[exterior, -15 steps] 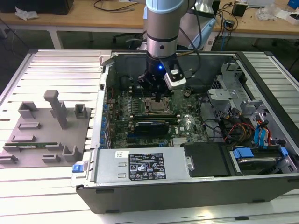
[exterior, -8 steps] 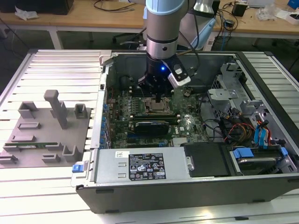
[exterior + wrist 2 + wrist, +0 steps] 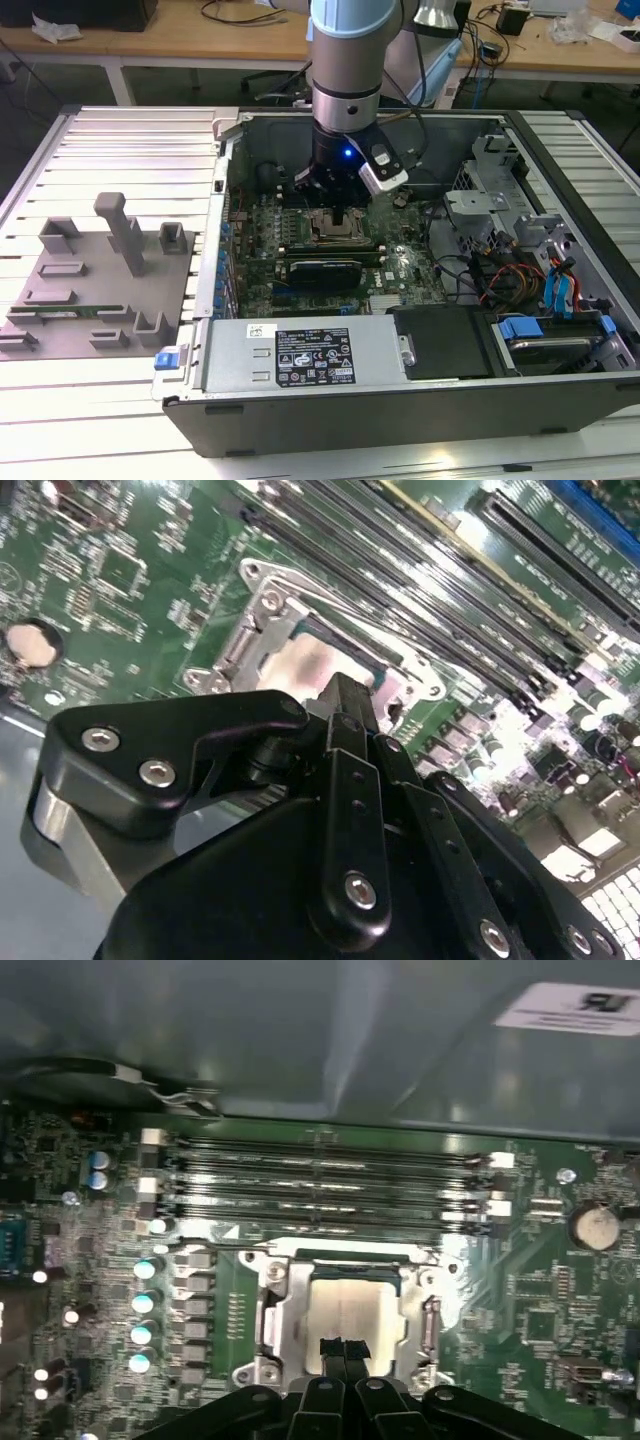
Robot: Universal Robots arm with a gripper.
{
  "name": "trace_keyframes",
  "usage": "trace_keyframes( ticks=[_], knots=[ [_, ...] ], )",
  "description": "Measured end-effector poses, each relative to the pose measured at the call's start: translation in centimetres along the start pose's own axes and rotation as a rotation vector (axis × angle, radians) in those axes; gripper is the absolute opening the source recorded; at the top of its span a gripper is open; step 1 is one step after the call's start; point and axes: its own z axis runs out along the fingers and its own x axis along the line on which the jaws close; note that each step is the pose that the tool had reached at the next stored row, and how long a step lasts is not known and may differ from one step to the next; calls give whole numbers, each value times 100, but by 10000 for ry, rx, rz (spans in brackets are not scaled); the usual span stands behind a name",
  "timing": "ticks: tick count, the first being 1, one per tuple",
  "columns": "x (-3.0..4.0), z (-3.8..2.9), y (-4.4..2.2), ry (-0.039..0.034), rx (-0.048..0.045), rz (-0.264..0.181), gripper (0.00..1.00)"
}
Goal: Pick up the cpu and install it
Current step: 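Close the cpu cover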
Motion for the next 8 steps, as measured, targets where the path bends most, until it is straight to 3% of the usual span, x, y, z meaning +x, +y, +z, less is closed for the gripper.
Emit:
trace_keyframes(
  ticks=[8],
  knots=[
    [181, 77, 9, -1, -1, 0, 11]
  ],
)
